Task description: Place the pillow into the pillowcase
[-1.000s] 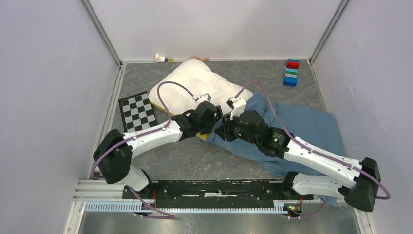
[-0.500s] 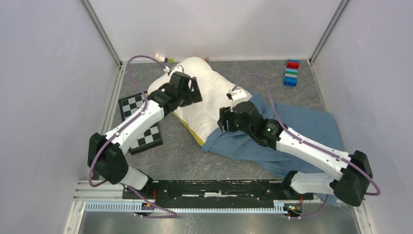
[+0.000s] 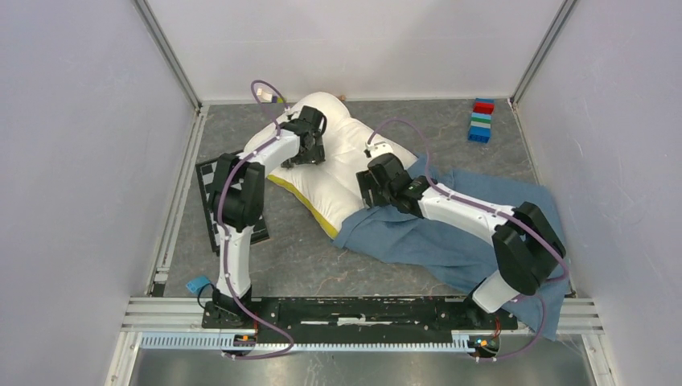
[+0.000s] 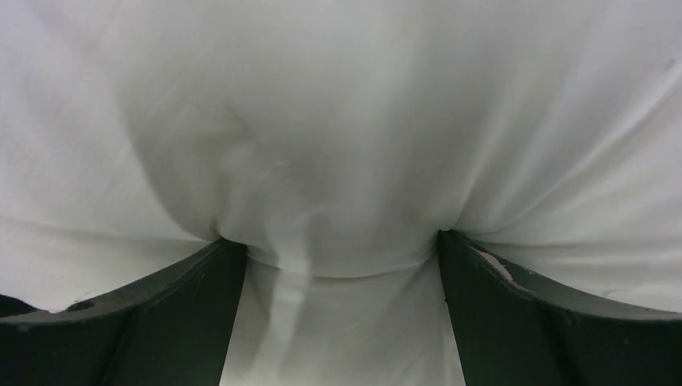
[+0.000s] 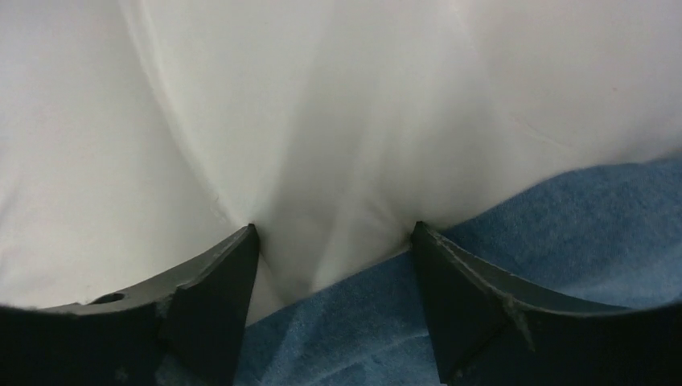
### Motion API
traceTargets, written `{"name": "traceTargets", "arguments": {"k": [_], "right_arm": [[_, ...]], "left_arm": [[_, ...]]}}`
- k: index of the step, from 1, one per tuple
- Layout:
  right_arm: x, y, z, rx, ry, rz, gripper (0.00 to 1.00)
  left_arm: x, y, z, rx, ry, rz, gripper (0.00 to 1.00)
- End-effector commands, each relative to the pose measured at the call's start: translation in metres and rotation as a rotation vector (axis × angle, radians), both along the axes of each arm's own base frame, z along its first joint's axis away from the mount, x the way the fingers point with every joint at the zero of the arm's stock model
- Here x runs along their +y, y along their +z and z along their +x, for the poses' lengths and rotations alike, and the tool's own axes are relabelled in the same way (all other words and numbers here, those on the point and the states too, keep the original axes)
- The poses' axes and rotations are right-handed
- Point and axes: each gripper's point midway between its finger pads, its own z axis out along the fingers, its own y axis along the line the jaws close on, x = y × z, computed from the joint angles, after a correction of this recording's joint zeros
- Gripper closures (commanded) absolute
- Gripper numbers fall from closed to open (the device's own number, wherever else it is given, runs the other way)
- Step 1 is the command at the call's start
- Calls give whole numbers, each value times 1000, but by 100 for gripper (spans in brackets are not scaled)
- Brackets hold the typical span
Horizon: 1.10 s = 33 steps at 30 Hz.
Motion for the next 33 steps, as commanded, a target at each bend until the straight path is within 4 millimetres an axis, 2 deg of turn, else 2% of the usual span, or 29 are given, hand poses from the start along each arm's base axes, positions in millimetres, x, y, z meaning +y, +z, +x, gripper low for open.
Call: {"name": "traceTargets", "arguments": {"k": [1,3,5,6,8,9,12,15,17,20,22,26,30,32,33], "right_arm": [[1,-14,11,8,12,-2,30],[-4,-25,11,28,6,-18,46],[-7,-30,11,38,1,-20,60],[-8,-29,12,38,-1,-13,69],[-9,-26,15,35,-1,-10,83],[-10,-23,16,32,-2,-12,89],[-10,-5,24,1,-3,-12,98],[-10,16,29,-30,4,-15,100],[-11,27,29,-42,12,-18,100],[-13,35,25,-49,22,-14,100],[-16,36,19,-47,28,-8,100],[-17,31,4,-26,58,23,100],[-18,26,-4,-18,72,28,99],[-17,32,-5,-23,75,30,93],[-17,38,-4,-32,75,37,88]], "left_arm": [[-1,-21,-3,78,-53,47,21],[-1,-14,-2,64,-56,45,63],[0,10,0,19,-64,43,90],[0,24,1,-10,-63,39,97],[-1,62,-1,-83,-69,16,98],[-3,87,-5,-130,-75,-3,98],[-11,148,-26,-236,-98,-61,98],[-20,185,-63,-285,-120,-129,98],[-23,196,-89,-313,-128,-166,98],[-21,190,-127,-302,-124,-231,98],[-18,174,-149,-275,-113,-273,98],[-12,125,-191,-201,-82,-331,98],[-4,91,-216,-174,-26,-373,97],[2,89,-221,-198,-8,-381,90],[4,90,-222,-208,-5,-381,82]]}}
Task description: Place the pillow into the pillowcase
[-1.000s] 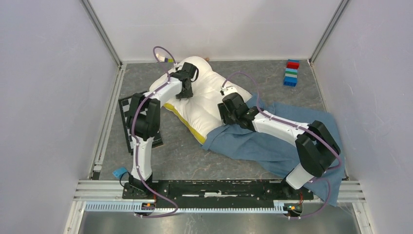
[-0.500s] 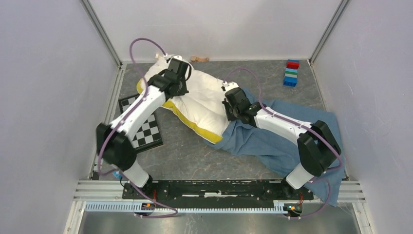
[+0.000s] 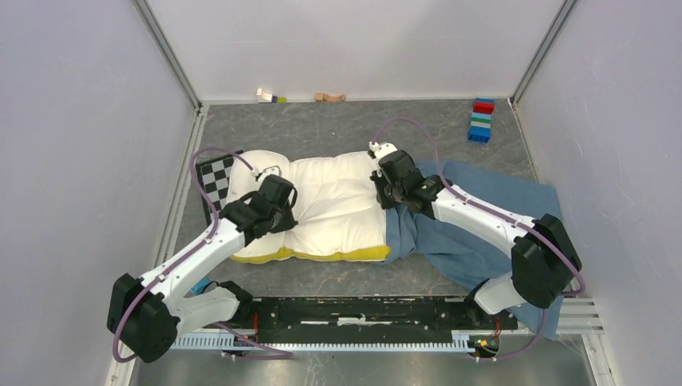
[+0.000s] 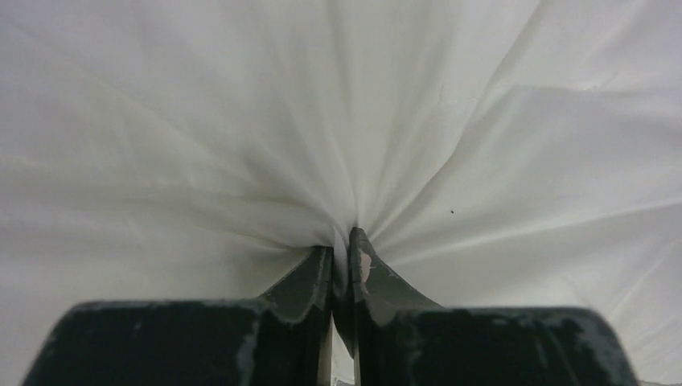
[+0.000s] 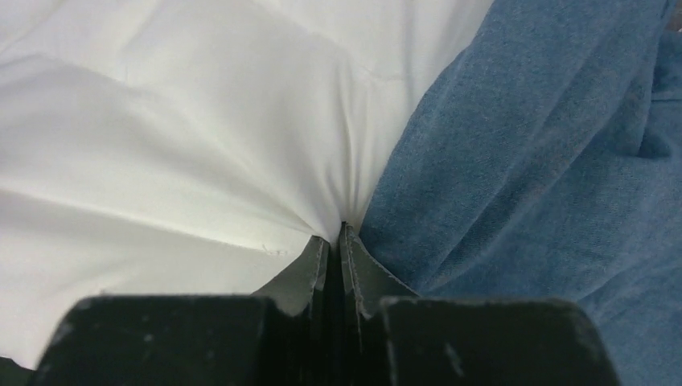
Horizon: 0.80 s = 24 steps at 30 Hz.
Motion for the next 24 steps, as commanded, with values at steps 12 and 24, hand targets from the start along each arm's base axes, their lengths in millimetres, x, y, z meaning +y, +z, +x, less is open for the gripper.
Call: {"name": "traceTargets", "arguments": {"k": [12,24], "right_arm": [[-22,95,47,-223,-150,-76,48],[-31,56,113,-124,-220,-134,45]], "left_arm": [[-42,97,34,-245,-94,-218,15],[-108,61,158,-218,-132,-114,0]]}}
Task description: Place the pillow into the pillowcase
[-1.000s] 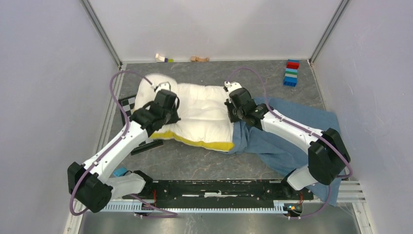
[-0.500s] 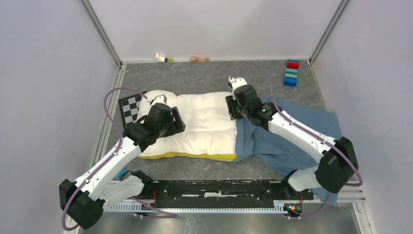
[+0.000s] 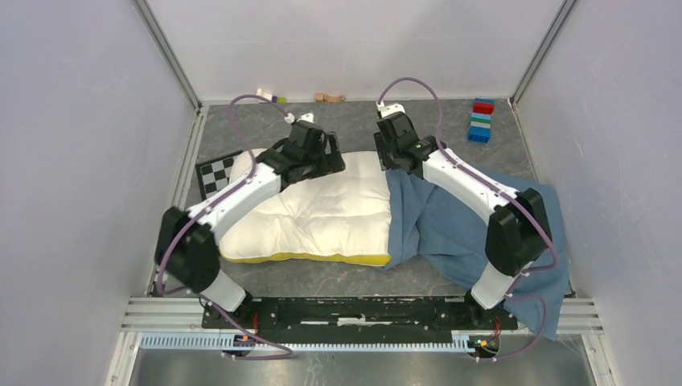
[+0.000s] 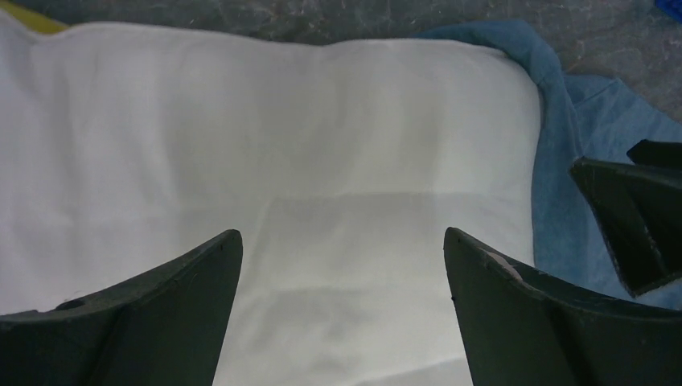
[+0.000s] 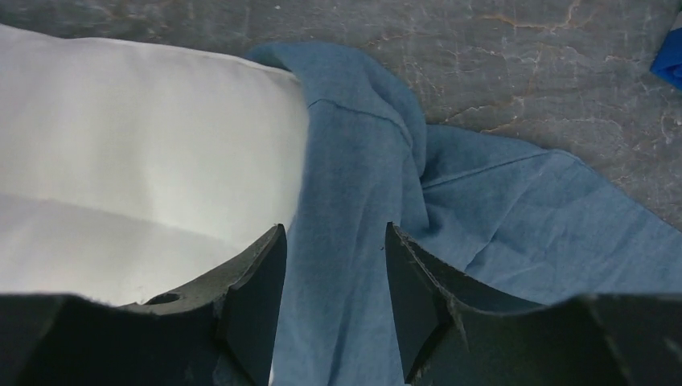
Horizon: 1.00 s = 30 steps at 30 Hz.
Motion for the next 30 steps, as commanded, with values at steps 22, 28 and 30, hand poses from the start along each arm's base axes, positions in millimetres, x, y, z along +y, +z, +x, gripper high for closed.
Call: {"name": "traceTargets", "arguments": {"k": [22,28,30], "right_arm": [[24,-27,60,95,8,-34,50],[20,-35,63,119,-23,-67,74],[22,-17,67,93,-46,-46,90]], "left_arm": [[-44,-84,75,49,-64,65,82],[-44,-71,73,34,-41,30,98],[-45,-67,69,33,-33,-1,98]]}}
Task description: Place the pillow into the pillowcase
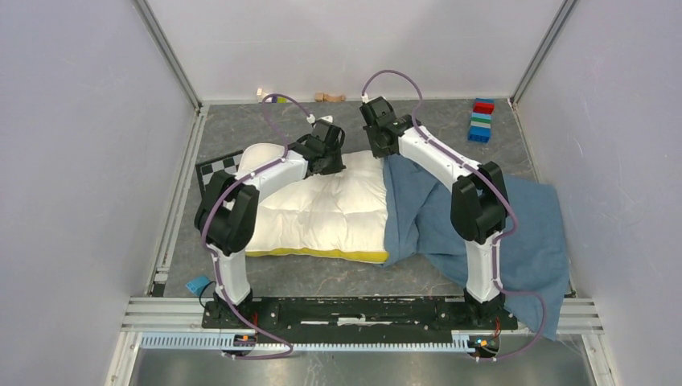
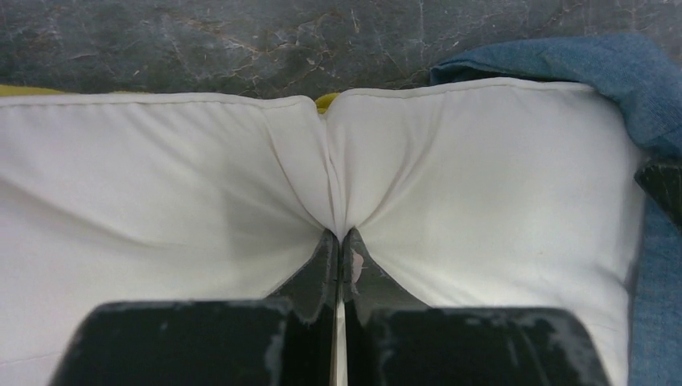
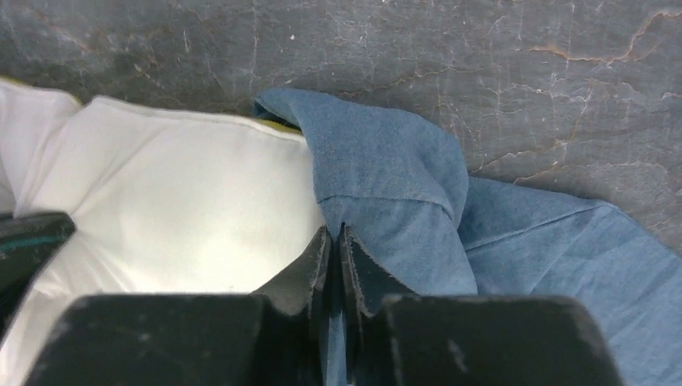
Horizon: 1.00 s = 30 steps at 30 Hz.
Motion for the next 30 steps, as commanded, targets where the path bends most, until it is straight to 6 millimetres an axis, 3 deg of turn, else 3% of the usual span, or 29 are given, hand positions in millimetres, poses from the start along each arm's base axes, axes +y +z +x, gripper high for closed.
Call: {"name": "traceTargets", "arguments": {"k": [1,4,8,12,16,20,23,25,27,30], "right_arm": [[8,42,15,-81,-45,46,94],[42,79,18,-144,-8,142,100],[122,123,1,-205,103,322,100],[179,140,-25,-218,189,482,100],[183,122,-29,-195,181,515,100],[177,107,-24,-164,162,490,97],[168,122,-28,-190,150,483,71],[156,133,-33,-215,138,467,49],[143,141,-41,-226,124,449,39],[117,143,-65,-230,87,384,30]], "left_arm": [[-9,24,-4,-30,33,-117,98],[-13,33,-15,-40,66,-206,98],[-25,59,-31,-90,81,-346,98],[-28,87,-34,-151,110,-479,98],[-7,99,-13,-171,210,-541,98],[15,82,15,-103,310,-589,97],[6,76,21,-73,254,-610,98],[-1,79,19,-66,215,-626,96],[-2,84,17,-84,191,-619,87],[5,100,12,-120,177,-575,57]]}}
